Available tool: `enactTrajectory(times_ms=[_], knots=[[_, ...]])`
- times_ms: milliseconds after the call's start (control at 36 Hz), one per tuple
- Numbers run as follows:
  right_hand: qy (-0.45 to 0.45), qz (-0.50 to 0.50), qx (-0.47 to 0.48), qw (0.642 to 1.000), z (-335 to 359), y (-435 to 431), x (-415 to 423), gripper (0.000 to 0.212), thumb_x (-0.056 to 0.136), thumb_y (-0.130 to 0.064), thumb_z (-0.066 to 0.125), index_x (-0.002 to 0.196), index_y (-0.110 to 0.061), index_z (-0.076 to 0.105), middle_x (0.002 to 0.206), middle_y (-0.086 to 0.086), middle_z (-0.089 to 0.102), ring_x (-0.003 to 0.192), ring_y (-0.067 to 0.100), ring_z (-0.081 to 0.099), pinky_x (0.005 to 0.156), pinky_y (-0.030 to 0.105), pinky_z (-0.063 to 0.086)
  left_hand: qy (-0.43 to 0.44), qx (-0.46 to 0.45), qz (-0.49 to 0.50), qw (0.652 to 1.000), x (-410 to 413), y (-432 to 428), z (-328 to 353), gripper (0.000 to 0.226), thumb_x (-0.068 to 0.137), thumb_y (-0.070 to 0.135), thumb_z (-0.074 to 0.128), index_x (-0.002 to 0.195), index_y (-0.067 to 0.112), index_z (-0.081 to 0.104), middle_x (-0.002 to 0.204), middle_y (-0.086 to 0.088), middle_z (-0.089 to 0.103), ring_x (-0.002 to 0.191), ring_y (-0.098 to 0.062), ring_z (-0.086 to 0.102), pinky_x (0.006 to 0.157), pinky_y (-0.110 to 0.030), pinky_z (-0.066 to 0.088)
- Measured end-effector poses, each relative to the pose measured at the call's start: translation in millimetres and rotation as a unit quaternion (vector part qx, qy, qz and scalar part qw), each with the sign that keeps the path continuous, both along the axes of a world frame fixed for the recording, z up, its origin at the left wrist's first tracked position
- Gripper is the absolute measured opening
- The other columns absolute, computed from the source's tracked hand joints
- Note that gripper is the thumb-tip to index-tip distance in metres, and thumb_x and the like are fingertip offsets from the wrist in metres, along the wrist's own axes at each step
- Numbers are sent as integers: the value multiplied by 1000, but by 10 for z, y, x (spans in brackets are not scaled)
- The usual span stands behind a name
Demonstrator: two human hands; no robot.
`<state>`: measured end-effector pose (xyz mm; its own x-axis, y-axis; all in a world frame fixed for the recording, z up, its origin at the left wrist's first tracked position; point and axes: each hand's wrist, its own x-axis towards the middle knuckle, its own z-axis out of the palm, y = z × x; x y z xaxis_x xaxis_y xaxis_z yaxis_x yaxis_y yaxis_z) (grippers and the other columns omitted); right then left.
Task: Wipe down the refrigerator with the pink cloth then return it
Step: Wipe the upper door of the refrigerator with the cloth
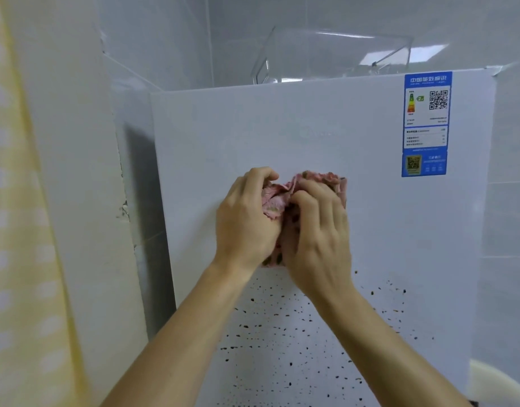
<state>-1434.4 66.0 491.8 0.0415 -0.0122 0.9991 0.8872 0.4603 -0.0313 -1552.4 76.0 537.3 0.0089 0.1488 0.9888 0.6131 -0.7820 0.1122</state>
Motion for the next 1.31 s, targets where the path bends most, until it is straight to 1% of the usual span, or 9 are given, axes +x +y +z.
enactTrajectory(times_ms=[56,111,222,389,472,583,694,889,1306], knots=[[-32,-42,-41,998,-50,114,-8,43,109,-21,44,147,-1,52,161,17,43,154,33,35,127,46,27,10,7,-8,1000,-41,23,6,34,85,11,79,115,15,63,104,6,70,97,-16,66,77,-38,59],[-47,-77,-72,993,-51,168,-1,57,112,-37,28,160,-7,35,170,15,27,160,29,20,131,46,14,30,15,-29,999,-140,41,29,32,85,15,77,114,13,65,105,4,69,98,-19,64,83,-43,57],[-79,-143,-89,983,-49,203,5,78,104,-65,39,165,-17,28,173,16,14,161,32,11,131,53,9,54,78,-43,995,-535,139,57,33,93,26,58,114,2,66,115,2,60,109,-24,59,93,-49,51],[-26,-201,-71,977,91,320,-264,67,109,-59,37,166,-25,26,173,16,17,161,36,13,131,52,7,-80,118,98,985,-1237,414,5,37,102,21,45,123,-2,65,129,-15,61,123,-30,54,108,-47,43],[-33,-191,-63,979,203,368,-608,65,110,-60,31,166,-26,25,172,16,17,160,37,13,131,53,8,-82,107,186,973,-1508,501,-87,41,102,18,46,139,3,59,150,-19,52,139,-34,44,119,-39,28],[-83,-165,-55,981,145,446,-1092,64,110,-60,31,165,-29,27,172,16,18,160,38,14,131,55,9,-73,53,238,967,-1832,644,-243,61,100,17,45,159,7,35,170,-12,29,157,-32,23,129,-48,15],[-141,-145,-63,977,-48,469,-1342,60,111,-54,34,166,-31,25,173,16,15,161,37,9,131,54,5,-55,3,244,968,-2014,753,-412,65,105,26,39,166,12,21,174,-4,20,162,-24,12,130,-54,10],[-223,-126,-65,964,-286,470,-1443,54,113,-43,34,165,-28,29,173,13,17,162,33,9,132,50,5,-56,10,242,969,-1995,789,-427,63,106,28,38,165,12,26,174,-6,20,162,-26,14,128,-54,11],[-96,-140,-51,984,-32,321,-572,54,112,-41,36,163,-24,34,172,10,22,161,25,14,132,46,13,18,97,183,978,-1243,659,-496,55,110,31,30,160,9,38,169,-12,31,159,-30,23,129,-51,13]])
